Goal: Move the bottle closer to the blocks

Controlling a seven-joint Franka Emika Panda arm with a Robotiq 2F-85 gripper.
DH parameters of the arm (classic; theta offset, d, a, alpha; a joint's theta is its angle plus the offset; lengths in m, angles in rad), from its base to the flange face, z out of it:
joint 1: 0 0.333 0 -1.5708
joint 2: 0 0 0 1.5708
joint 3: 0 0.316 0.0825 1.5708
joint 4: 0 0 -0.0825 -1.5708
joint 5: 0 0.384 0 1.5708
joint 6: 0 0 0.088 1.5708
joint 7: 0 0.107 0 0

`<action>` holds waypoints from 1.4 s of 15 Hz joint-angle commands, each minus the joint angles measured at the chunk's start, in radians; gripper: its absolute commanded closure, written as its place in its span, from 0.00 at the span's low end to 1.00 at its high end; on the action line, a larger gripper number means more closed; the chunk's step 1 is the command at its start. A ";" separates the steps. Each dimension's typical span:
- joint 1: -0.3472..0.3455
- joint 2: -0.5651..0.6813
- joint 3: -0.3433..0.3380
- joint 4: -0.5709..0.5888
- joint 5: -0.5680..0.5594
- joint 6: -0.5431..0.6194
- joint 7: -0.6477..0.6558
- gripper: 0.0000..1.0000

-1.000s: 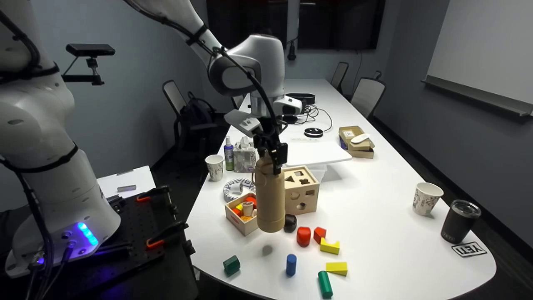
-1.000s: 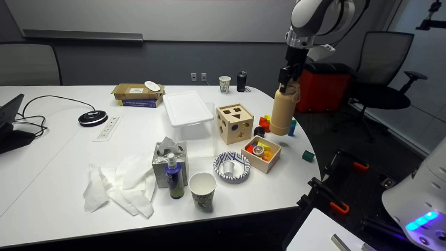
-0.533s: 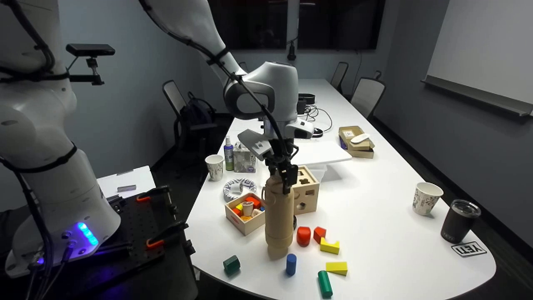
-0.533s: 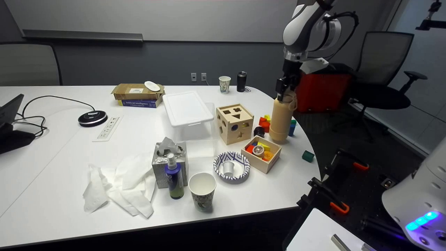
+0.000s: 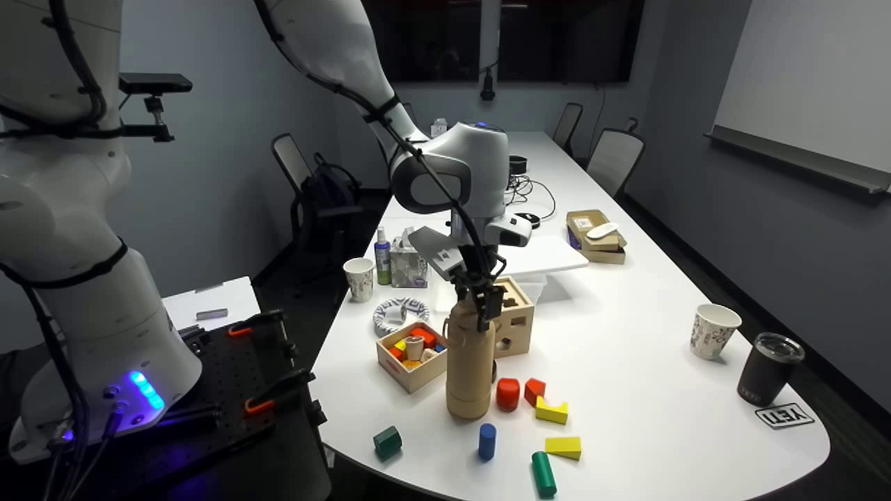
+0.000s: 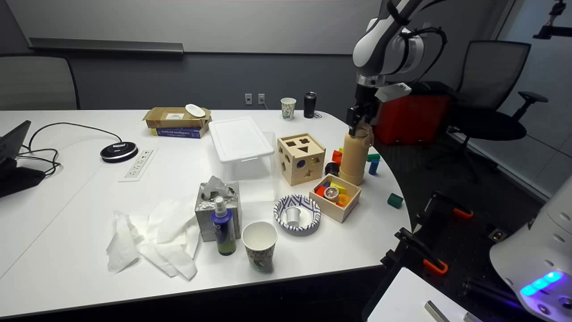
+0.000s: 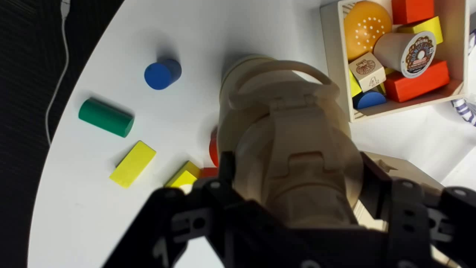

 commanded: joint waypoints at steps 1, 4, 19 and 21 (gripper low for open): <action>-0.006 -0.002 0.008 0.029 -0.010 -0.006 0.036 0.05; 0.008 -0.019 0.001 0.034 -0.031 -0.029 0.051 0.00; 0.144 -0.388 0.056 -0.104 -0.147 -0.231 0.108 0.00; 0.155 -0.414 0.062 -0.116 -0.145 -0.247 0.107 0.00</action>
